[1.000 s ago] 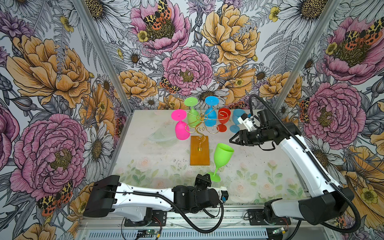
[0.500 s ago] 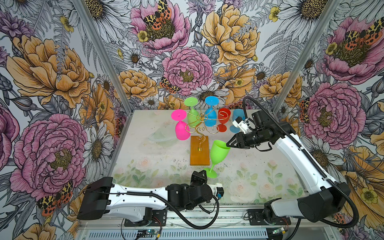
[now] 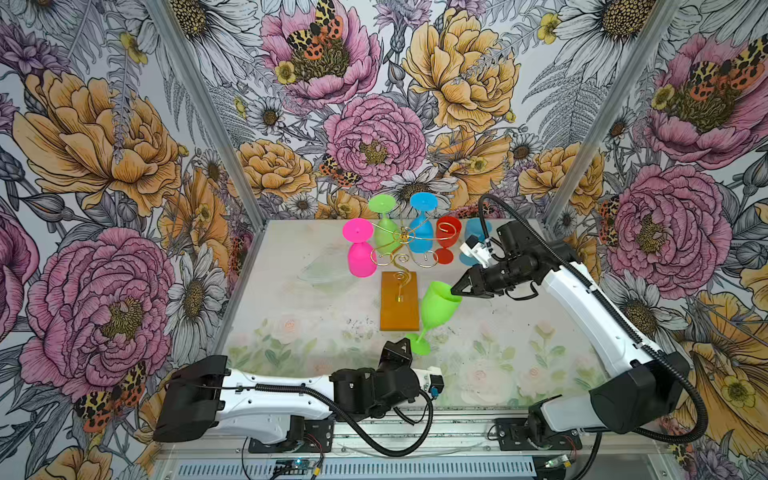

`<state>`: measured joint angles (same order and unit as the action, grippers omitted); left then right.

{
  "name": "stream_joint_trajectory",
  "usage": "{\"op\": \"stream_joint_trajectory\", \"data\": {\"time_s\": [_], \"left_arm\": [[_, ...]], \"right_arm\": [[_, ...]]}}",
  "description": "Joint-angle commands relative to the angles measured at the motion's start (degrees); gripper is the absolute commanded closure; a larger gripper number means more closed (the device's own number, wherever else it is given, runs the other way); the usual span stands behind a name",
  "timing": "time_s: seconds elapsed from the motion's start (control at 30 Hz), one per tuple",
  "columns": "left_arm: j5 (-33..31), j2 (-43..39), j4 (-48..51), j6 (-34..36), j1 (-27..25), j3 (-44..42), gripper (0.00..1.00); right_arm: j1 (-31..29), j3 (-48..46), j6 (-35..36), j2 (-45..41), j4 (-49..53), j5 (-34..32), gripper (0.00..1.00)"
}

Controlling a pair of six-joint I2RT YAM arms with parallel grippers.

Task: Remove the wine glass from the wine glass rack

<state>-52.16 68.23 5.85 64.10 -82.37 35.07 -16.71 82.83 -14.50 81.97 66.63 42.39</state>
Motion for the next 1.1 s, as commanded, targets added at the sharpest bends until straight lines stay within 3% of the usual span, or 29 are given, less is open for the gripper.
{"op": "stream_joint_trajectory", "data": {"time_s": [0.0,0.3,0.5,0.83,1.07], "left_arm": [[-1.2,-1.6,-3.7,1.5,0.7,-0.9,1.0],[-1.0,-1.6,-5.3,2.5,1.3,-2.0,1.0],[-1.0,-1.2,-5.8,2.4,1.7,-2.5,1.0],[-0.7,-0.9,-6.0,1.0,1.7,-3.5,0.74],[-0.5,-0.8,-5.8,0.2,1.6,-3.8,0.67]], "right_arm": [[-0.5,1.8,0.6,0.7,0.1,1.2,0.79],[-0.5,2.3,0.8,1.6,0.0,1.7,0.95],[-0.5,2.6,0.9,1.8,0.0,1.1,1.0],[-0.1,4.1,0.2,1.3,-0.1,-1.2,1.0],[0.6,4.2,-0.1,0.9,-0.2,-3.2,1.0]]}}
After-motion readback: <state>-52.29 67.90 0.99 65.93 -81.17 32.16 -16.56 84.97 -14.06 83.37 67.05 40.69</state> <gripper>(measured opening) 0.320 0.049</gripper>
